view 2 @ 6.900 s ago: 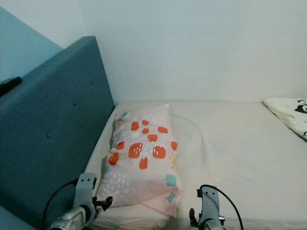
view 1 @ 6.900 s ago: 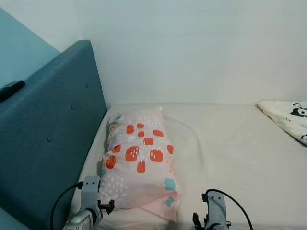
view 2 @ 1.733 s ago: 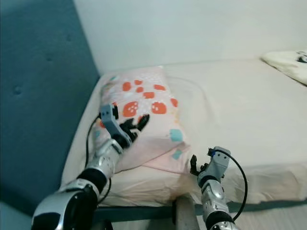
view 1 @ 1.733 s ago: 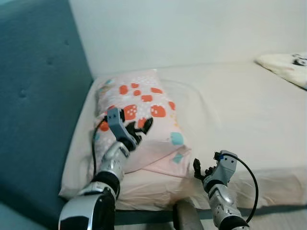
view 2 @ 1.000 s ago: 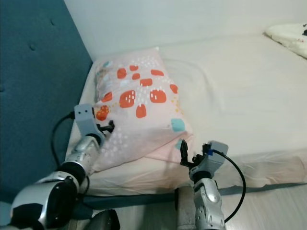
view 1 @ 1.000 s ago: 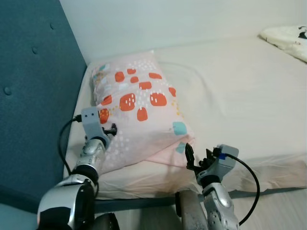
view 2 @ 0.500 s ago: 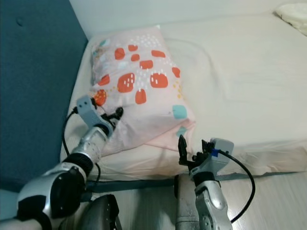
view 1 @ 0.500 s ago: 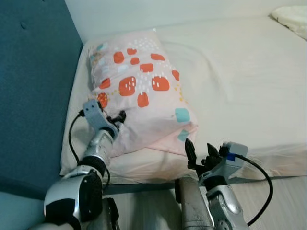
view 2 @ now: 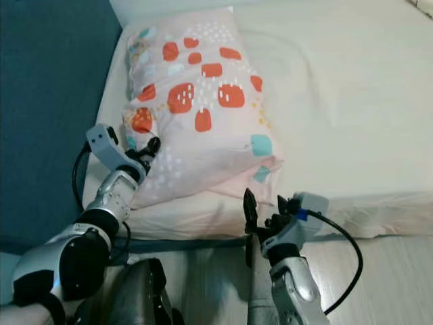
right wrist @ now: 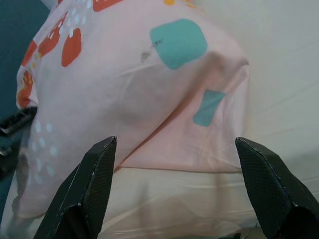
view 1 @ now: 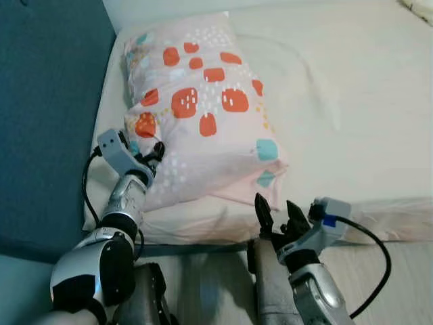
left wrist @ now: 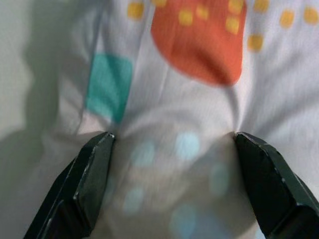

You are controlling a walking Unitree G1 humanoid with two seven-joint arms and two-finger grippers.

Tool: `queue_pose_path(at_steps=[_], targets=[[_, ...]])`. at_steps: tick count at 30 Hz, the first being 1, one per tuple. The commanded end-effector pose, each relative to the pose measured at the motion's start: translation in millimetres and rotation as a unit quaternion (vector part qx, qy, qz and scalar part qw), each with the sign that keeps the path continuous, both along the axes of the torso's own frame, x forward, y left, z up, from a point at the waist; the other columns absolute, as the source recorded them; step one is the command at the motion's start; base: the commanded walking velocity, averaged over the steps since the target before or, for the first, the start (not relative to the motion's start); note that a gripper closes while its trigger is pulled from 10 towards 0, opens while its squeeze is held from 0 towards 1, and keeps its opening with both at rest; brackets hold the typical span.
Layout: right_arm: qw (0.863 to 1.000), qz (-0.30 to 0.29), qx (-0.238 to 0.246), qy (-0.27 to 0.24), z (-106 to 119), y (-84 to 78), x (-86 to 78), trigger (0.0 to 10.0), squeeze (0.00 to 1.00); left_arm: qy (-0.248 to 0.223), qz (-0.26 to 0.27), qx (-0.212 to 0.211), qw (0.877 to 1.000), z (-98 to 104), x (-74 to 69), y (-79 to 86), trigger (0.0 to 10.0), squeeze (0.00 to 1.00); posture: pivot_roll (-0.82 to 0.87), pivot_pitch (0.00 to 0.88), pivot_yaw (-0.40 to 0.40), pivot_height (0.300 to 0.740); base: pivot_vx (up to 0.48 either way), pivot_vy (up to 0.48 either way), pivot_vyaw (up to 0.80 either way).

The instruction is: Clean up the room

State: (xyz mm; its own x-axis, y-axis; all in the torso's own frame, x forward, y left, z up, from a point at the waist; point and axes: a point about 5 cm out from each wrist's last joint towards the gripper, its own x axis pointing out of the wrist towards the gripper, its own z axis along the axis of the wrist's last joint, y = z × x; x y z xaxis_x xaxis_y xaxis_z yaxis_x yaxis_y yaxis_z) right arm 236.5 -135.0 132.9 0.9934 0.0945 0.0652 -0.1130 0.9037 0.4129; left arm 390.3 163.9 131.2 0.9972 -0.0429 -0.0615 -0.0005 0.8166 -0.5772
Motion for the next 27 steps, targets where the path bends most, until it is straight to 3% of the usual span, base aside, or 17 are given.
queue_pose_path(at_steps=[1,2,5,6,7,8,12,15,16,17,27], targets=[[0.999,0.001,0.042,0.016,-0.4,10.7,-7.5,10.0,0.00,0.029,-0.044,-0.036,0.998,-23.4,-10.1,-14.9,10.0,0.00,-0.20,0.464,0.039,0.550,0.000,0.000,0.00],[0.999,0.001,0.042,0.016,-0.4,10.7,-7.5,10.0,0.00,0.029,-0.044,-0.036,0.998,-23.4,-10.1,-14.9,10.0,0.00,-0.20,0.464,0.039,0.550,0.000,0.000,0.00],[0.999,-0.002,0.039,0.021,2.7,8.5,-12.1,10.0,0.00,-0.010,-0.110,-0.112,0.988,-17.6,-9.9,-34.8,10.0,0.00,-0.22,0.479,0.031,0.550,0.000,0.000,0.00],[0.999,-0.003,0.038,0.022,3.3,7.7,-13.3,10.0,0.00,-0.024,-0.125,-0.133,0.983,-13.6,-9.0,-40.2,10.0,0.45,-0.23,0.485,0.029,0.550,0.000,0.000,0.00],[0.999,-0.003,0.038,0.022,3.3,7.7,-13.3,10.0,0.00,-0.024,-0.125,-0.133,0.983,-13.6,-9.0,-40.2,10.0,0.45,-0.23,0.485,0.029,0.550,0.000,0.000,0.00],[0.999,-0.006,0.038,0.026,4.4,5.9,-14.8,10.0,0.00,-0.044,-0.162,-0.147,0.975,-6.2,-7.8,-52.2,10.0,1.00,-0.23,0.489,0.027,0.550,0.000,0.000,0.00],[0.999,-0.010,0.038,0.028,6.0,4.1,-15.7,10.0,0.00,-0.051,-0.200,-0.138,0.969,-2.2,-8.2,-67.0,10.0,1.00,-0.23,0.492,0.027,0.550,0.000,0.000,0.00],[0.999,-0.012,0.038,0.033,6.7,3.1,-15.8,10.0,0.00,-0.045,-0.231,-0.107,0.966,-5.2,-11.5,-79.6,10.0,1.00,-0.23,0.489,0.025,0.550,0.000,0.000,0.00],[0.999,-0.012,0.039,0.033,6.9,2.8,-15.8,10.0,0.00,-0.044,-0.236,-0.105,0.965,-5.8,-12.2,-81.6,8.7,0.15,-0.23,0.489,0.025,0.550,0.000,0.000,0.00],[0.999,-0.013,0.039,0.033,7.8,2.4,-15.2,10.0,0.00,-0.041,-0.241,-0.106,0.964,-7.6,-13.6,-84.9,0.0,0.00,-0.23,0.486,0.026,0.550,0.000,0.000,0.00],[0.999,-0.014,0.040,0.029,13.3,1.4,-12.7,10.0,0.00,-0.025,-0.235,-0.089,0.968,-15.2,-17.6,-93.2,0.0,0.00,-0.22,0.476,0.028,0.550,0.000,0.000,0.00]])
